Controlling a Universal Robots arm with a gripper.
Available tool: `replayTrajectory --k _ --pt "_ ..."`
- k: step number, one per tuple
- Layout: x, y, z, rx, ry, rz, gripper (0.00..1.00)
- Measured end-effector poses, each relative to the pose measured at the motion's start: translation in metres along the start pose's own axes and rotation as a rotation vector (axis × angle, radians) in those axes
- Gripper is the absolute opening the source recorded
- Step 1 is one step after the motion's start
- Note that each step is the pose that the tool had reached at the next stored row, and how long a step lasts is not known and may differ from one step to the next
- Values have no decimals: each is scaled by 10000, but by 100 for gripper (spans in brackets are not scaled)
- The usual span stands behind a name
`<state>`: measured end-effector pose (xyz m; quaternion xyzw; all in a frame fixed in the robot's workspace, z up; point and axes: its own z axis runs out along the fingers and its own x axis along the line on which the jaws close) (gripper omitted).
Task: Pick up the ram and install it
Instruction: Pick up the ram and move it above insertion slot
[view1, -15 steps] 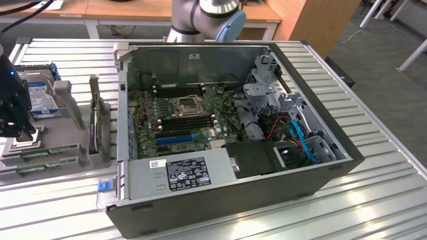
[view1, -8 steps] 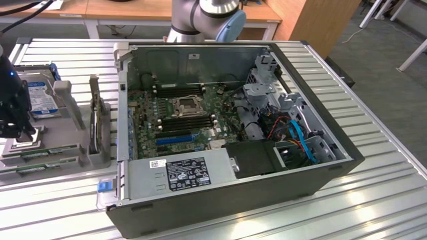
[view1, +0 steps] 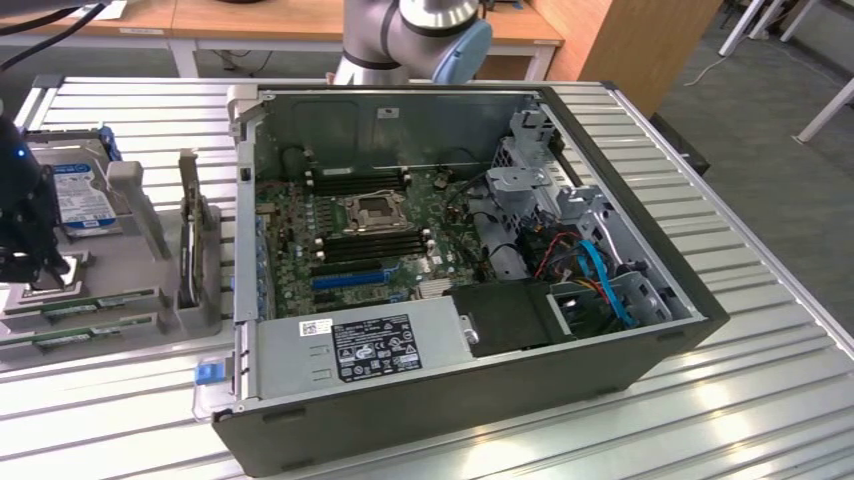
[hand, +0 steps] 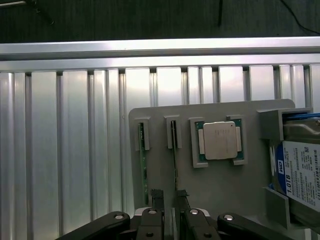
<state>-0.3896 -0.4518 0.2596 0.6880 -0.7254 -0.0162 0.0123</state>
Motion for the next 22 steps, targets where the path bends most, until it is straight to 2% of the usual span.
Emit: replayTrajectory --k 11,22 --pt "44 -2 0 0 1 0 24" --pt "143 -7 -1 0 0 2 24"
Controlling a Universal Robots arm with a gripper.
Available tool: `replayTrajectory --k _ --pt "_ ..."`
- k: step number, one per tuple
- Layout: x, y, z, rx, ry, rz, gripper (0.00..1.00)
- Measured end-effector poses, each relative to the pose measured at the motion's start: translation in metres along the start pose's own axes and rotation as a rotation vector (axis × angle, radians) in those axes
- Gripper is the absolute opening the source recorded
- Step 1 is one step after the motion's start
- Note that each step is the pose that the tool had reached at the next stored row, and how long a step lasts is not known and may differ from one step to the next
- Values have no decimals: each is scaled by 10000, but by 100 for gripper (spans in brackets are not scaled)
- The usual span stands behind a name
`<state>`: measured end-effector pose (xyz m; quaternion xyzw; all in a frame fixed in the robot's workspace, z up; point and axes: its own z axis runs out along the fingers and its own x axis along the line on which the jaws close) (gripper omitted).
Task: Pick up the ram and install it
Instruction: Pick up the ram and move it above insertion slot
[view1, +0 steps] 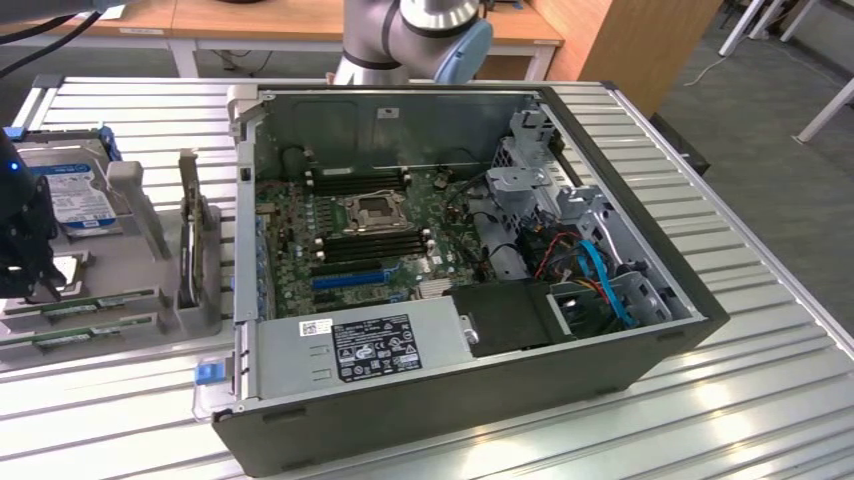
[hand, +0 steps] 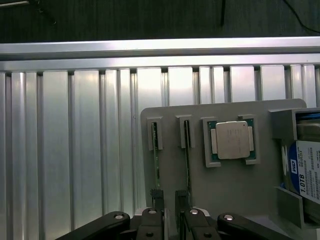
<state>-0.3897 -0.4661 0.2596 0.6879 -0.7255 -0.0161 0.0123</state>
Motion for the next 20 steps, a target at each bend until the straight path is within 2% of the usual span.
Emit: replayTrajectory --k 20 --pt "2 -2 43 3 -7 -2 24"
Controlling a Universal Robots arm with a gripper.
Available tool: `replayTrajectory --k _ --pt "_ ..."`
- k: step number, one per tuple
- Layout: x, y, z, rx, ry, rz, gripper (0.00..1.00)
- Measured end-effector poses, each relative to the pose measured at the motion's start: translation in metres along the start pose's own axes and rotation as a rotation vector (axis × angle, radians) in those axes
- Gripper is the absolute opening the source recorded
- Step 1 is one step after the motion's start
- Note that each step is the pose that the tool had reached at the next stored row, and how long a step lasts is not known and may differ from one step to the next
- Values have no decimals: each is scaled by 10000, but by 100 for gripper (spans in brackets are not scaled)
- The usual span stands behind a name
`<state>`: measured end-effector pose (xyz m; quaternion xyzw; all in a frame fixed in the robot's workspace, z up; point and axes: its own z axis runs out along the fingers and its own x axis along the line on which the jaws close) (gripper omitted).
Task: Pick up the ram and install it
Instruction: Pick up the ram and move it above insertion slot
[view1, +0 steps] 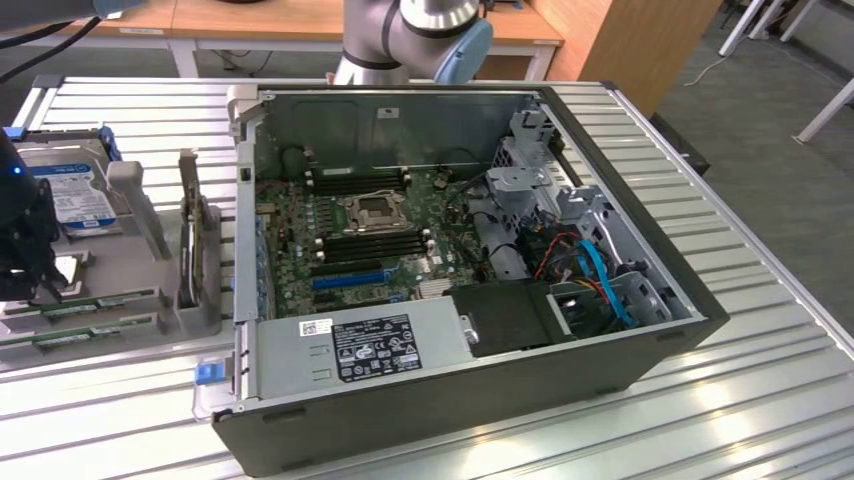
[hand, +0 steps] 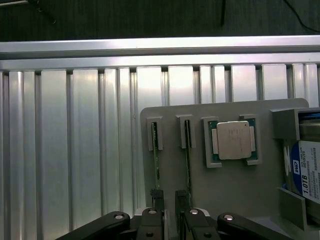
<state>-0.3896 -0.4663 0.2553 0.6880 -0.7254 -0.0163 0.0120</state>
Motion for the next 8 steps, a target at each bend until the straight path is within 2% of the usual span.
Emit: replayTrajectory --k 8 --pt "0 -2 54 0 0 0 24"
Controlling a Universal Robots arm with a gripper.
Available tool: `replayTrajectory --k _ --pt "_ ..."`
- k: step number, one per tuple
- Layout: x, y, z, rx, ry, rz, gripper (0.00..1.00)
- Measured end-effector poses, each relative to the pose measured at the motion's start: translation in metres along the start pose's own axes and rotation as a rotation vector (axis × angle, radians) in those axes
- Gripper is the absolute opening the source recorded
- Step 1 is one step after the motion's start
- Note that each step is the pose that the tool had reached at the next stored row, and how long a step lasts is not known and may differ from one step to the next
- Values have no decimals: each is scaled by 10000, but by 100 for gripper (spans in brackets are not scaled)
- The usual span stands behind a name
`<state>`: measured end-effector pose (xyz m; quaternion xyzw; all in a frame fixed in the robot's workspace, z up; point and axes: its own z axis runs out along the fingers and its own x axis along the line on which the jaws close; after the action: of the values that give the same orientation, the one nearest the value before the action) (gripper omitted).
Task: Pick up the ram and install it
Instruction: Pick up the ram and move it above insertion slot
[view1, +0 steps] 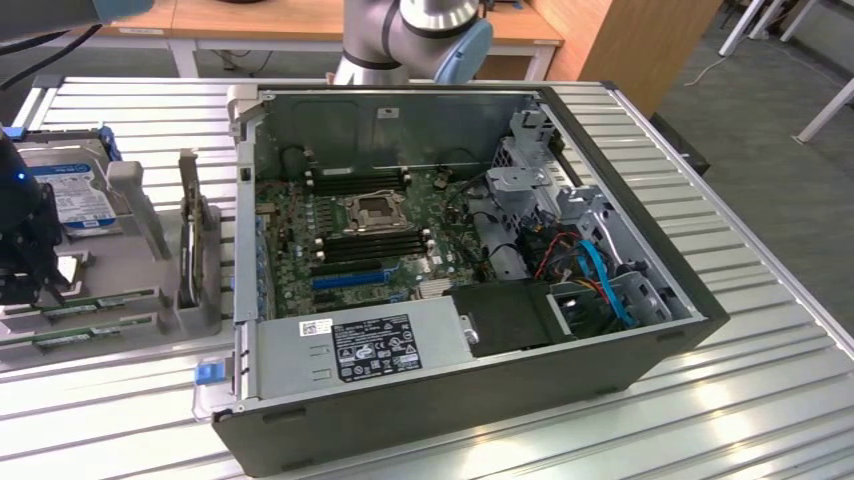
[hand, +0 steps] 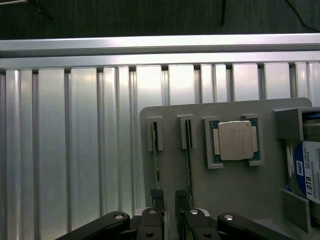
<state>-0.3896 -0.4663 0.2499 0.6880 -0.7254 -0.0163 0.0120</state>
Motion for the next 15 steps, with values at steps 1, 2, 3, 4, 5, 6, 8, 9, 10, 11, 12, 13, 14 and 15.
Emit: replayTrajectory --k 1,2,3,4,5,6,8,9,10,11,12,13,14,15 --pt "0 0 7 -1 1 0 24" --pt "0 -1 14 -1 1 0 24" --pt "0 -1 21 0 1 0 24" --pt "0 -1 29 0 0 0 24" --pt "0 -1 35 -1 0 0 24" --pt "0 -2 41 -1 1 0 24" --pt "1 -3 72 -1 1 0 24" --pt "1 -3 77 -1 1 0 24" --pt "1 -3 83 -1 1 -1 24" --pt "1 -4 89 -1 1 0 24" --pt "1 -4 94 -1 1 0 24" --pt "1 -4 102 -1 1 0 24" --pt "1 -4 108 -1 1 0 24" --pt "1 -5 118 -1 2 0 24"
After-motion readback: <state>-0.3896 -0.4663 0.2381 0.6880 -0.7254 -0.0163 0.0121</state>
